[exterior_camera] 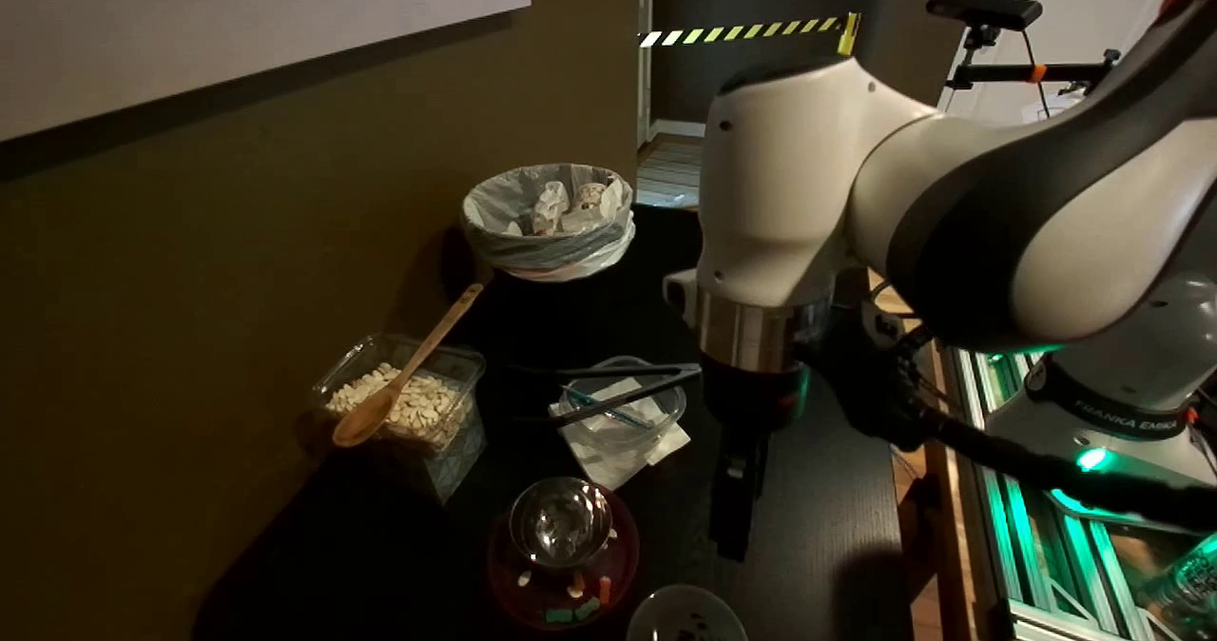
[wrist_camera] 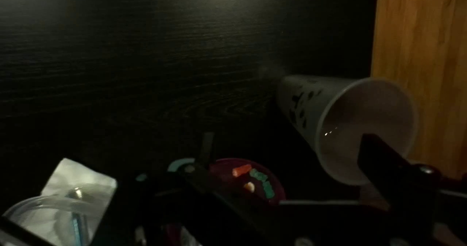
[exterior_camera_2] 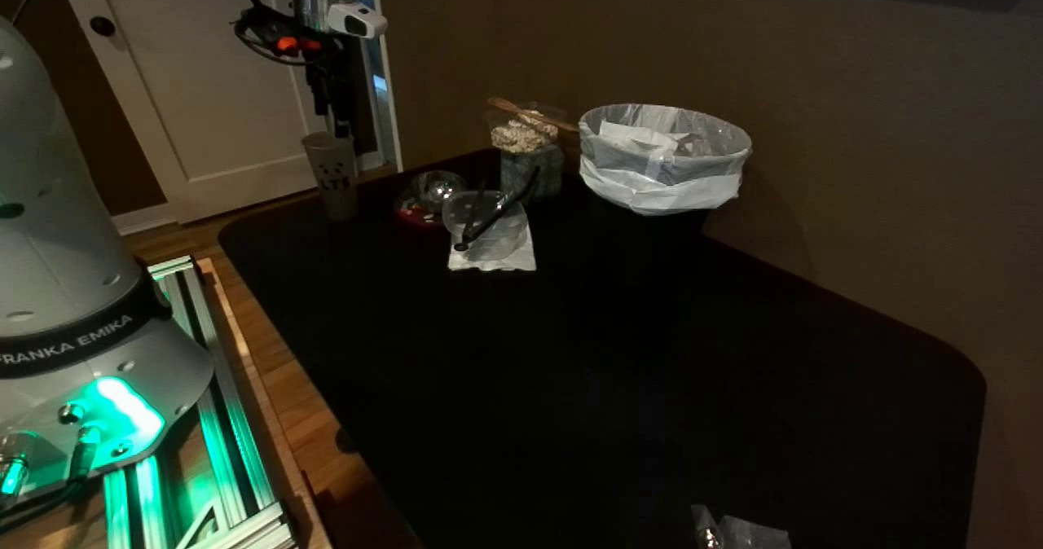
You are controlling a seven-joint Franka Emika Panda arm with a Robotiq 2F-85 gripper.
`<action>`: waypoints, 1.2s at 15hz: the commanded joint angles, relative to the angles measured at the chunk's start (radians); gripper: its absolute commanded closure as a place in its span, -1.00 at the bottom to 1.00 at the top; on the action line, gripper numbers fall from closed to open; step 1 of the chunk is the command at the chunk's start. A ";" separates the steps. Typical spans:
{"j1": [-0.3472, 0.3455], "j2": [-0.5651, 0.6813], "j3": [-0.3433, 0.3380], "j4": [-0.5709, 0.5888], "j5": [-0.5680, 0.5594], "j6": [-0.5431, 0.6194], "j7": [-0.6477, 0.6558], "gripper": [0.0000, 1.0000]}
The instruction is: Move the grey cup backwards.
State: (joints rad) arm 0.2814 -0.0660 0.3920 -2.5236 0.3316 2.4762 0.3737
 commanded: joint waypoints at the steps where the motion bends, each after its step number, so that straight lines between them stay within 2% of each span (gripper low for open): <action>1: 0.059 0.112 -0.005 0.033 0.123 0.045 -0.227 -1.00; 4: 0.072 0.170 0.009 0.058 0.160 0.041 -0.320 -1.00; 8: 0.071 0.222 0.021 0.092 0.194 0.055 -0.376 -1.00; 14: 0.059 0.260 0.014 0.115 0.233 0.150 -0.333 -1.00; 18: 0.058 0.284 0.002 0.118 0.186 0.177 -0.301 -1.00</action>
State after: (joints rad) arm 0.3403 0.1854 0.3999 -2.4181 0.5405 2.6350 0.0421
